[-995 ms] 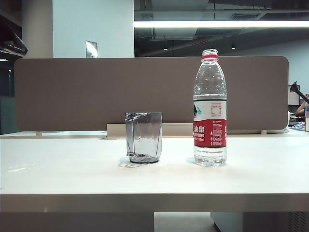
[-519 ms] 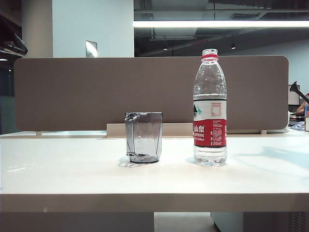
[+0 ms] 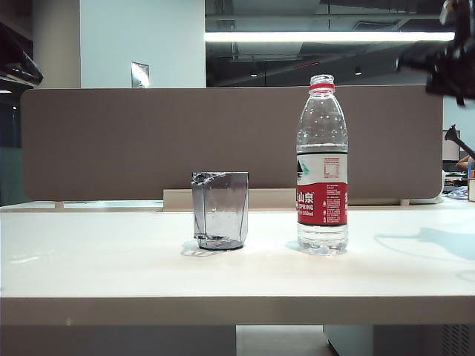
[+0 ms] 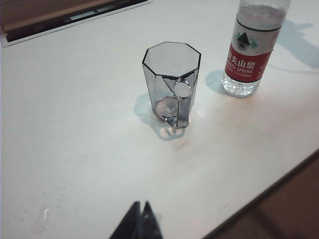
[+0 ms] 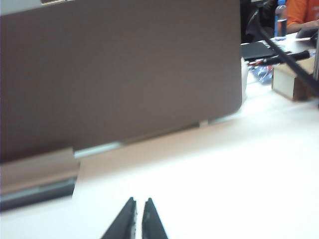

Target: Pick up the mineral water bottle on the table and pour water into the mug until it's full.

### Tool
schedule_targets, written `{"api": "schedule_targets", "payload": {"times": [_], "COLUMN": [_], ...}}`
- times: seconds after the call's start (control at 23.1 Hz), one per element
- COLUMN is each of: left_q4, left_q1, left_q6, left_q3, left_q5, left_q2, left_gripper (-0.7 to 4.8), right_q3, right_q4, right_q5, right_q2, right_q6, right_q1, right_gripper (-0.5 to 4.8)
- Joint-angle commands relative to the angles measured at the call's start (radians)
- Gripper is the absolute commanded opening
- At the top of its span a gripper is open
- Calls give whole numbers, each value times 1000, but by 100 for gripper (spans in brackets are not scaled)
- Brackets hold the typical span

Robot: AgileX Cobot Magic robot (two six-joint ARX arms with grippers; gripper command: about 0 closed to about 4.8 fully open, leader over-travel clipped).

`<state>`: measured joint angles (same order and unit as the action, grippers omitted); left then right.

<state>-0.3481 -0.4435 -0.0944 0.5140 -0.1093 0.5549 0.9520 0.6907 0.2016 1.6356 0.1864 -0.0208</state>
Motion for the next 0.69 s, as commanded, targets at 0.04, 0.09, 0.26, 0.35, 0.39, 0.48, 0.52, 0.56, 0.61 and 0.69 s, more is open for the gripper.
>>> {"api": "schedule_targets", "payload": {"times": [0.04,0.09,0.26,0.35,0.39,0.48,0.52,0.56,0.61,0.69], "left_q4": [13,13,13,13,13,13,13,13,13,13], "left_q1": [0,0,0,0,0,0,0,0,0,0], "left_q6": [-3,-3,-3,-3,-3,-3,-3,-3,-3,-3], "left_q3": [3,3,3,3,3,3,3,3,3,3], "left_q5": [-3,-4,-3,-3,-3,-3,-3,-3,-3,-3], "left_q2": [-1,-1,-1,-1,-1,-2,-2,-2,-2,-2], "left_gripper": [-5,-5,-5,-5,-5,-5,-5,-5,-5,-5], "right_q3": [-182,-217,-337,-374,-389,-419,-433,-446,-461,-486], "right_q4": [188,212,277,293,303,308,309,310,309,311], "right_q5": [-34,-45,-78,-79,-78,-87,-89,-88,-88,-88], "right_q2": [-7,-7,-8,-18,-26,-52,-66,-79,-96,-124], "right_q6": [-8,-11,-114,-160,-166,-166,-166,-166,-166,-166], "right_q1": [-23,-30,-79,-107,-117,-139,-150,-160,-171,-185], "right_gripper": [40,40,40,40,40,40,40,40,40,40]}}
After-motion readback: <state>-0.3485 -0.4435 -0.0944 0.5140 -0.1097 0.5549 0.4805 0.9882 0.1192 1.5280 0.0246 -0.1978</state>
